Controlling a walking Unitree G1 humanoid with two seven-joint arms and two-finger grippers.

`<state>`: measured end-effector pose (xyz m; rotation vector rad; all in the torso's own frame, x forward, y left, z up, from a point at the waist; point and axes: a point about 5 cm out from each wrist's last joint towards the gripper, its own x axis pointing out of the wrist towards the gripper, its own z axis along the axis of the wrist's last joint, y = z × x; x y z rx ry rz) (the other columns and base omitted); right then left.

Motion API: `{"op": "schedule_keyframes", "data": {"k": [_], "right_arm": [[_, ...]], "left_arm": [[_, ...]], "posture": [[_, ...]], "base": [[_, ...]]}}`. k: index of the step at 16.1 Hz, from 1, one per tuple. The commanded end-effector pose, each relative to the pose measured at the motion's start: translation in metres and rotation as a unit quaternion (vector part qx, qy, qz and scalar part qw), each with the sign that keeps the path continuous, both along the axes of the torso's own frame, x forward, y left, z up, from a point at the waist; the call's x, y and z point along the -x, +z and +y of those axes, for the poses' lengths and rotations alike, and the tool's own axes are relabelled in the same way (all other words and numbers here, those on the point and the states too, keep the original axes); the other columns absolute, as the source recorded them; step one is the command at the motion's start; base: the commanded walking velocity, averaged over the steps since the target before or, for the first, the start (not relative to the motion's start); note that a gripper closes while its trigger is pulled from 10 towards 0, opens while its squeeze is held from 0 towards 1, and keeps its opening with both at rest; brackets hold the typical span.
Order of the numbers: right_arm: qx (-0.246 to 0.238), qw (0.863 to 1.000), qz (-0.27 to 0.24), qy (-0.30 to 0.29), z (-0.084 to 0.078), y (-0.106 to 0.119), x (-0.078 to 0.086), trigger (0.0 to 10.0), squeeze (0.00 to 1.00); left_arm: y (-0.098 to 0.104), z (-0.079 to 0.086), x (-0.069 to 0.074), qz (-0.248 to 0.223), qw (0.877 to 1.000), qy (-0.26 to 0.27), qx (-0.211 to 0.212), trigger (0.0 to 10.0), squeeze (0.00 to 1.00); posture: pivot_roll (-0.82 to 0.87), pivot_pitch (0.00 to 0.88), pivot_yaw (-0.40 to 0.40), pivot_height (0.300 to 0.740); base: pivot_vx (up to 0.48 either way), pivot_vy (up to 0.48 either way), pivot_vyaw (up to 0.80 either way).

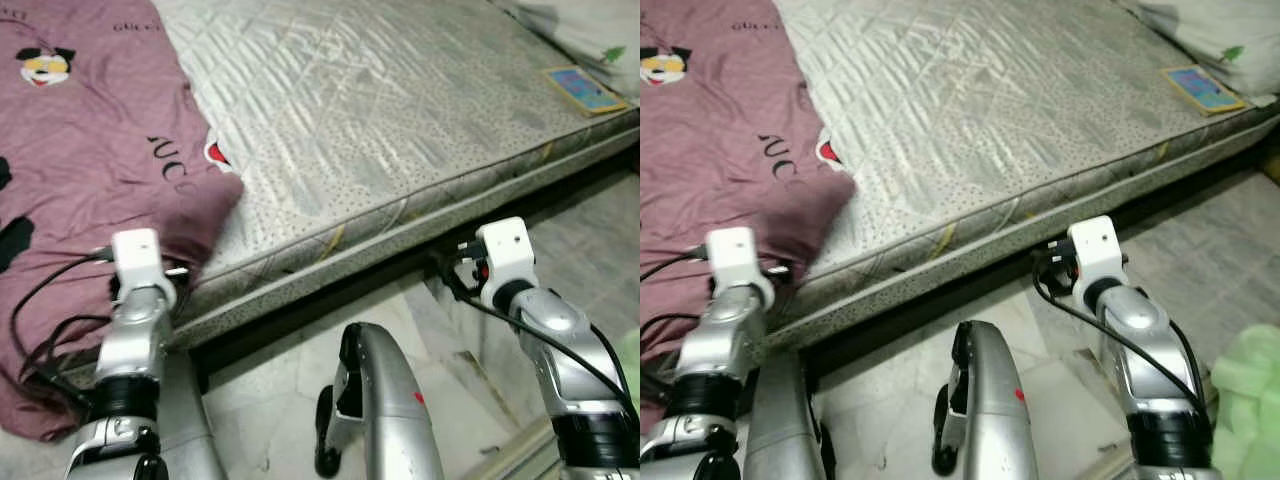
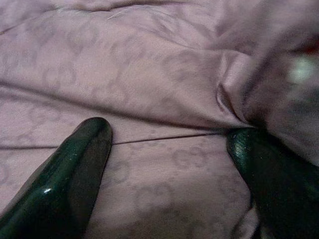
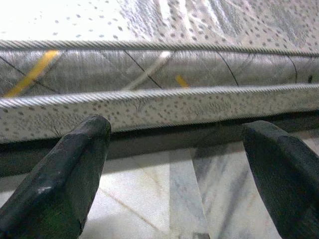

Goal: Clean up the room

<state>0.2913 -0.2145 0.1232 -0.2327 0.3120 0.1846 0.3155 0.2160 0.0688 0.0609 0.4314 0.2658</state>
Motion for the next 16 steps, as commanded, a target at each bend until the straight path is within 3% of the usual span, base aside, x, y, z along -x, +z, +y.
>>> {"op": "schedule_keyframes", "data": {"k": [1,2,3,4,6,8,11,14,16], "right_arm": [[-0.006,1.000,-0.001,0.002,0.003,-0.001,-0.001,10.0,0.00],[-0.008,1.000,-0.002,0.005,0.005,-0.001,-0.001,10.0,0.00],[-0.016,1.000,-0.004,0.012,0.011,-0.002,-0.004,10.0,0.00],[-0.019,1.000,-0.005,0.015,0.015,-0.002,-0.005,10.0,0.00],[-0.085,0.995,-0.007,0.055,0.032,0.001,-0.003,10.0,0.00],[-0.121,0.987,-0.010,0.107,0.046,0.005,0.003,10.0,0.00],[-0.123,0.984,-0.012,0.128,0.058,0.000,0.002,10.0,0.00],[-0.130,0.984,-0.017,0.118,0.066,-0.002,-0.004,10.0,0.00],[-0.136,0.985,-0.029,0.100,0.068,-0.002,-0.012,10.0,0.00]], "left_arm": [[-0.008,-0.038,-0.004,0.016,0.996,-0.092,-0.010,10.0,0.00],[-0.007,-0.042,-0.005,0.015,0.994,-0.106,-0.015,10.0,0.00],[-0.008,-0.067,-0.003,0.015,0.984,-0.174,-0.043,10.0,0.00],[-0.009,-0.077,0.000,0.013,0.978,-0.202,-0.054,10.0,0.00],[-0.012,-0.100,0.012,0.000,0.959,-0.272,-0.078,10.0,0.00],[-0.013,-0.111,0.023,-0.008,0.948,-0.304,-0.089,10.0,0.00],[0.003,-0.120,0.029,-0.065,0.948,-0.301,-0.085,10.0,0.00],[0.020,-0.114,0.031,-0.120,0.950,-0.272,-0.092,10.0,0.00],[0.044,-0.105,0.034,-0.186,0.947,-0.243,-0.100,10.0,0.00]], "posture": [[-0.20,0.170,-0.110,0.536],[-0.20,0.166,-0.109,0.536],[-0.19,0.143,-0.104,0.536],[-0.19,0.134,-0.101,0.536],[-0.18,0.115,-0.092,0.536],[-0.17,0.103,-0.085,0.536],[-0.14,0.074,-0.067,0.536],[-0.12,0.053,-0.055,0.536],[-0.10,0.032,-0.042,0.536]], "base": [[0.000,0.000,0.00],[0.000,0.000,0.00],[0.000,0.000,0.00],[0.000,0.000,0.00],[0.000,0.000,0.00],[0.000,0.000,0.00],[0.000,0.000,0.53],[0.000,0.000,0.53],[0.000,0.000,0.00]]}}
